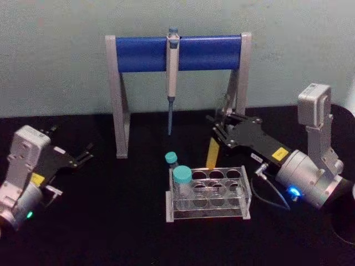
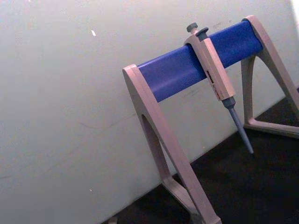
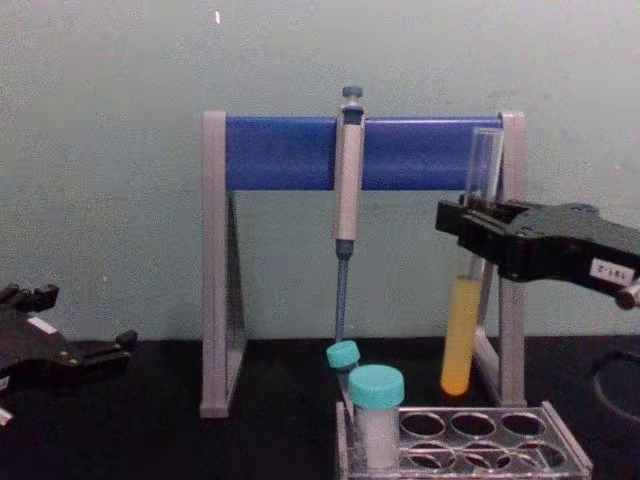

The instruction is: Pick up the test tube from the test tube rack, shake it, then place it back into the test tube rack.

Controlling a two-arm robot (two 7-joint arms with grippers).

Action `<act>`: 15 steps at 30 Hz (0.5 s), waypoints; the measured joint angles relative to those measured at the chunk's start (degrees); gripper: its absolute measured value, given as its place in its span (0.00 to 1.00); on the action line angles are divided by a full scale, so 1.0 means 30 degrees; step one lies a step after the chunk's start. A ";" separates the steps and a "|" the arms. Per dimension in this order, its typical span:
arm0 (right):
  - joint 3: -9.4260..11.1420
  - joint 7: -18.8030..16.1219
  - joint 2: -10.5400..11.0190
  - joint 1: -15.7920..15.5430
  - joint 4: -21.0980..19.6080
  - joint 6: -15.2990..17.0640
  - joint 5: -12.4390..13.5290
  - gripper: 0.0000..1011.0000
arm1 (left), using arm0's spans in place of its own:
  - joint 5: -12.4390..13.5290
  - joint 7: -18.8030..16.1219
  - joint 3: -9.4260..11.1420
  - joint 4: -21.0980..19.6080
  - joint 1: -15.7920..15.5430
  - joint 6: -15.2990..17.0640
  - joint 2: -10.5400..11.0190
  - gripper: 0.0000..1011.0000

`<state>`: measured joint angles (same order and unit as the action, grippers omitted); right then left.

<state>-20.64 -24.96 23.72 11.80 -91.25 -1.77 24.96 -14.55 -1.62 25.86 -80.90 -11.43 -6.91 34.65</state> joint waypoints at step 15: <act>0.0304 0.0241 0.0053 -0.0169 -0.0119 -0.0013 -0.0223 0.23 | 0.0000 0.0000 0.0000 0.0000 0.0000 0.0000 0.0000 0.99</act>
<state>-19.73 -24.24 23.88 11.30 -91.61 -1.81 24.29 -14.55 -1.62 25.86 -80.90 -11.43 -6.91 34.65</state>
